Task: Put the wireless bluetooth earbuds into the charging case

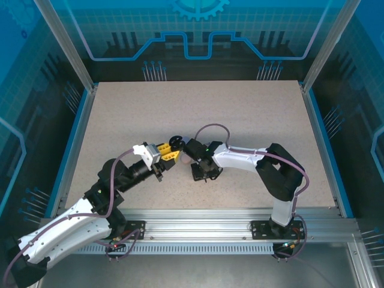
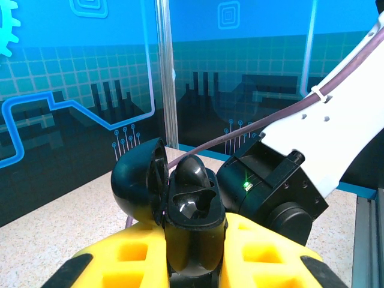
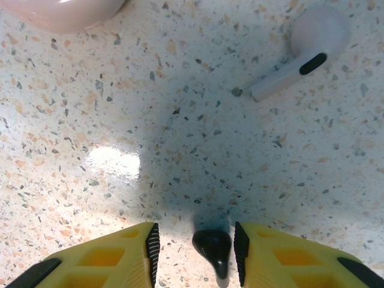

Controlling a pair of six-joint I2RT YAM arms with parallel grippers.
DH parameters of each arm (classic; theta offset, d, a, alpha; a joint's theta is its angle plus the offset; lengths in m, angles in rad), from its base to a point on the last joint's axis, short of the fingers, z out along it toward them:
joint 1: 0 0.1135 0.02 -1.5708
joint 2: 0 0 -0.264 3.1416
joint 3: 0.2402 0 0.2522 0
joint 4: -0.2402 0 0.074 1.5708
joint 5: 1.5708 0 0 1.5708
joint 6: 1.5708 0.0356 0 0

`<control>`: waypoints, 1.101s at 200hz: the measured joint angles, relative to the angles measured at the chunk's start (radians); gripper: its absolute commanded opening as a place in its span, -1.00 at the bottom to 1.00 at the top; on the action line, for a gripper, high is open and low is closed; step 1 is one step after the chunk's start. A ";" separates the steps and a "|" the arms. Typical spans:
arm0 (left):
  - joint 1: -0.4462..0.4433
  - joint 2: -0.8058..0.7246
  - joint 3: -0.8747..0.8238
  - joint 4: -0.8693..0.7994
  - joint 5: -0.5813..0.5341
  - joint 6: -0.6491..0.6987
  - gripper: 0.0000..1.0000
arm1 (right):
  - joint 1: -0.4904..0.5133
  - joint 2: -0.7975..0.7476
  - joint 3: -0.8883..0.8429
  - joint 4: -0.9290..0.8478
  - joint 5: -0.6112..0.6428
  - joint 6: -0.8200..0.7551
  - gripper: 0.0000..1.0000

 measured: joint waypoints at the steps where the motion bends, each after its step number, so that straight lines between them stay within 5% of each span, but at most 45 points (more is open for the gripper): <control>1: 0.000 0.000 0.000 0.000 0.000 0.000 -0.90 | 0.000 0.000 0.000 -0.001 0.000 0.000 -0.20; 220: 0.000 0.000 0.000 -0.006 0.000 0.000 -0.90 | 0.008 0.056 0.048 -0.066 0.027 -0.021 -0.52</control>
